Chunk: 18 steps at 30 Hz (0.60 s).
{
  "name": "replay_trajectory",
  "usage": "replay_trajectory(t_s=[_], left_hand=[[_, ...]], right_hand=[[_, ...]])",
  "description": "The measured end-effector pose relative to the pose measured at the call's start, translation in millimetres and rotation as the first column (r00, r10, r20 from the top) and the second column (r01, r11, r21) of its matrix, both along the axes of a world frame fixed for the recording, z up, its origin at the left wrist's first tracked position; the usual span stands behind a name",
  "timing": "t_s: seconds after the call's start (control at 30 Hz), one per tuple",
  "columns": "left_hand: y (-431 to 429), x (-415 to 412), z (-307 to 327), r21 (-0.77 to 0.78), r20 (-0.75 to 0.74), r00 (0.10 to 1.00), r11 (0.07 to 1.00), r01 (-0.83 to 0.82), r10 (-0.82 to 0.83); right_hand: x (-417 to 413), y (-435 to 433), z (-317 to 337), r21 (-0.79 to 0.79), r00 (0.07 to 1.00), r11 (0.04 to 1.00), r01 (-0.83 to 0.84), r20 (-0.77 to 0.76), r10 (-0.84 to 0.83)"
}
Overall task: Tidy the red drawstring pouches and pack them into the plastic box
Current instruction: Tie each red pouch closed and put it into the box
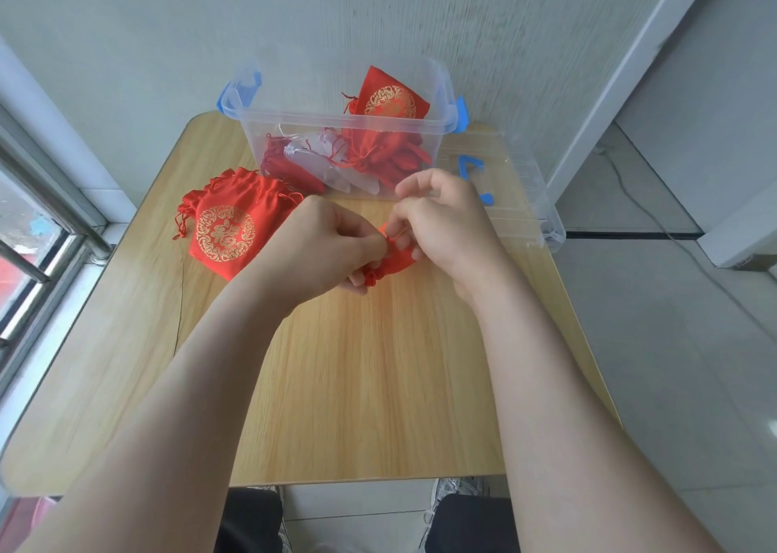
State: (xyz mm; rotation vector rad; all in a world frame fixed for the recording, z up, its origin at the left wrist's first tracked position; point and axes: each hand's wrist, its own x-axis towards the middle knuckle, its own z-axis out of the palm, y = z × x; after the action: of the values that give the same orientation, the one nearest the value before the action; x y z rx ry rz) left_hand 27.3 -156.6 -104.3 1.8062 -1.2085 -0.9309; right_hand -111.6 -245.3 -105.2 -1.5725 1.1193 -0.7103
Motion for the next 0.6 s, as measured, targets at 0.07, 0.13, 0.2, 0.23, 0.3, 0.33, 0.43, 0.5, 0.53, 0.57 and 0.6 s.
replay_trajectory(t_s=[0.07, 0.13, 0.2, 0.23, 0.3, 0.33, 0.43, 0.5, 0.53, 0.57, 0.6], left_hand=[[-0.5, 0.7, 0.4, -0.009, -0.019, 0.997, 0.997, -0.072, 0.072], [-1.1, 1.4, 0.8, 0.003, -0.054, 0.989, 0.990, -0.140, 0.140], [-1.0, 2.1, 1.8, 0.024, -0.082, 0.975, 0.979, -0.204, 0.205], [-0.8, 2.7, 2.1, 0.030, -0.095, 0.969, 0.973, -0.227, 0.229], [-0.7, 4.4, 2.2, 0.033, -0.115, 0.965, 0.971, -0.235, 0.238], [-0.5, 4.8, 2.3, 0.036, -0.119, 0.966, 0.973, -0.226, 0.229], [0.0, 6.9, 1.4, 0.034, -0.114, 0.971, 0.978, -0.208, 0.210], [0.2, 8.2, 0.6, 0.030, -0.101, 0.973, 0.978, -0.207, 0.209], [0.8, 8.3, 0.4, 0.031, -0.093, 0.973, 0.978, -0.208, 0.210], [1.2, 8.0, 0.6, 0.034, -0.080, 0.975, 0.978, -0.206, 0.208], [1.3, 8.0, 0.3, 0.033, -0.064, 0.977, 0.979, -0.200, 0.202]], right_hand=[[0.9, -2.3, -6.2, -0.077, 0.999, 0.997, 0.021, -0.026, -0.023], [1.3, -2.1, -10.1, -0.175, 0.999, 0.985, 0.010, -0.038, -0.017], [0.6, -0.8, -9.0, -0.327, 0.997, 0.945, -0.007, -0.078, -0.019], [0.4, -0.2, -7.4, -0.391, 0.994, 0.920, -0.031, -0.108, -0.012], [0.9, 2.4, -5.3, -0.437, 0.984, 0.891, -0.122, -0.170, 0.051], [1.5, 4.0, -5.7, -0.436, 0.975, 0.883, -0.173, -0.203, 0.091], [3.0, 7.1, -9.3, -0.450, 0.955, 0.858, -0.246, -0.262, 0.137], [2.9, 6.6, -9.7, -0.447, 0.954, 0.856, -0.259, -0.256, 0.156], [2.5, 6.0, -9.7, -0.440, 0.950, 0.854, -0.276, -0.260, 0.173], [2.1, 5.4, -9.5, -0.438, 0.945, 0.850, -0.294, -0.268, 0.189], [2.0, 5.1, -9.5, -0.443, 0.940, 0.842, -0.307, -0.278, 0.196]])
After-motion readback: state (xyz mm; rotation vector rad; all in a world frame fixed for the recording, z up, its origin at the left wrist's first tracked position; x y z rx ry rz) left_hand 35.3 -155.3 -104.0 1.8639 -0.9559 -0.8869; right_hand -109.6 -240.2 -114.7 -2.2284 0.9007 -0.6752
